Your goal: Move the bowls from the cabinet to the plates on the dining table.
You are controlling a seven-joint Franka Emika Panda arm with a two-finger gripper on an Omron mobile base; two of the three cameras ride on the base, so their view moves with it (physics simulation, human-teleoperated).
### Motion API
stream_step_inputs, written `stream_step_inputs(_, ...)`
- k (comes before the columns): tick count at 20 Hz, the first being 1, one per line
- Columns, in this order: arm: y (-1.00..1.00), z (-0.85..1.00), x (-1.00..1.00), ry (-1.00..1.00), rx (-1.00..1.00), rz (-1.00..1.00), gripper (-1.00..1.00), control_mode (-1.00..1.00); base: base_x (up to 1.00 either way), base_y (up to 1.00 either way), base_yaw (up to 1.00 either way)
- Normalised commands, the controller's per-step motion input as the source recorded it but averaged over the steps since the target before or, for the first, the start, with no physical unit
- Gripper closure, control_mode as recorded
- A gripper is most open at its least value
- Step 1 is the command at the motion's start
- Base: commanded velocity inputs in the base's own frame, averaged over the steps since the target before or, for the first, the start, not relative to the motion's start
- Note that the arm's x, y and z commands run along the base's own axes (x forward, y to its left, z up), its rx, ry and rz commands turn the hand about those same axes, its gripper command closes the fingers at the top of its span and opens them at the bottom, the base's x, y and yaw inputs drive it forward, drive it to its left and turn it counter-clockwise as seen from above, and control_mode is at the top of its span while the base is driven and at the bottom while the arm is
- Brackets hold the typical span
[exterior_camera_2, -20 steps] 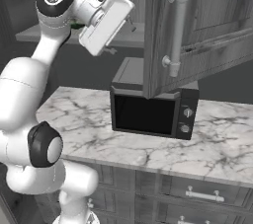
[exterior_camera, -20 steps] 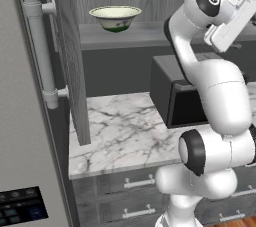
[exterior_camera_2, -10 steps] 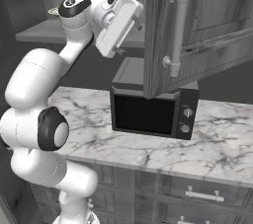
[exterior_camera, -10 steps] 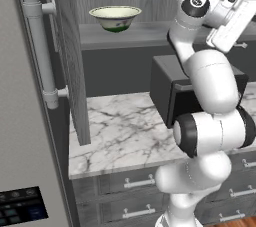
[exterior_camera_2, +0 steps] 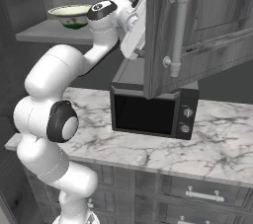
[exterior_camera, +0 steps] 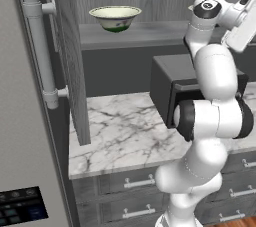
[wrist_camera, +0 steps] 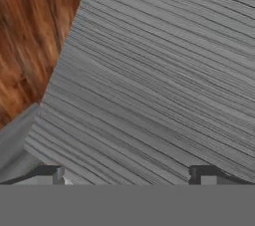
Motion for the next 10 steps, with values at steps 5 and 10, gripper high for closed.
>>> stream_step_inputs(5,-0.4,0.0,0.06,0.0,0.0,-0.02,-1.0,-1.0,0.0,0.0,0.0)
stream_step_inputs(10,-0.38,0.0,-0.33,0.0,0.0,-0.06,-1.0,-1.0,0.0,0.0,0.0)
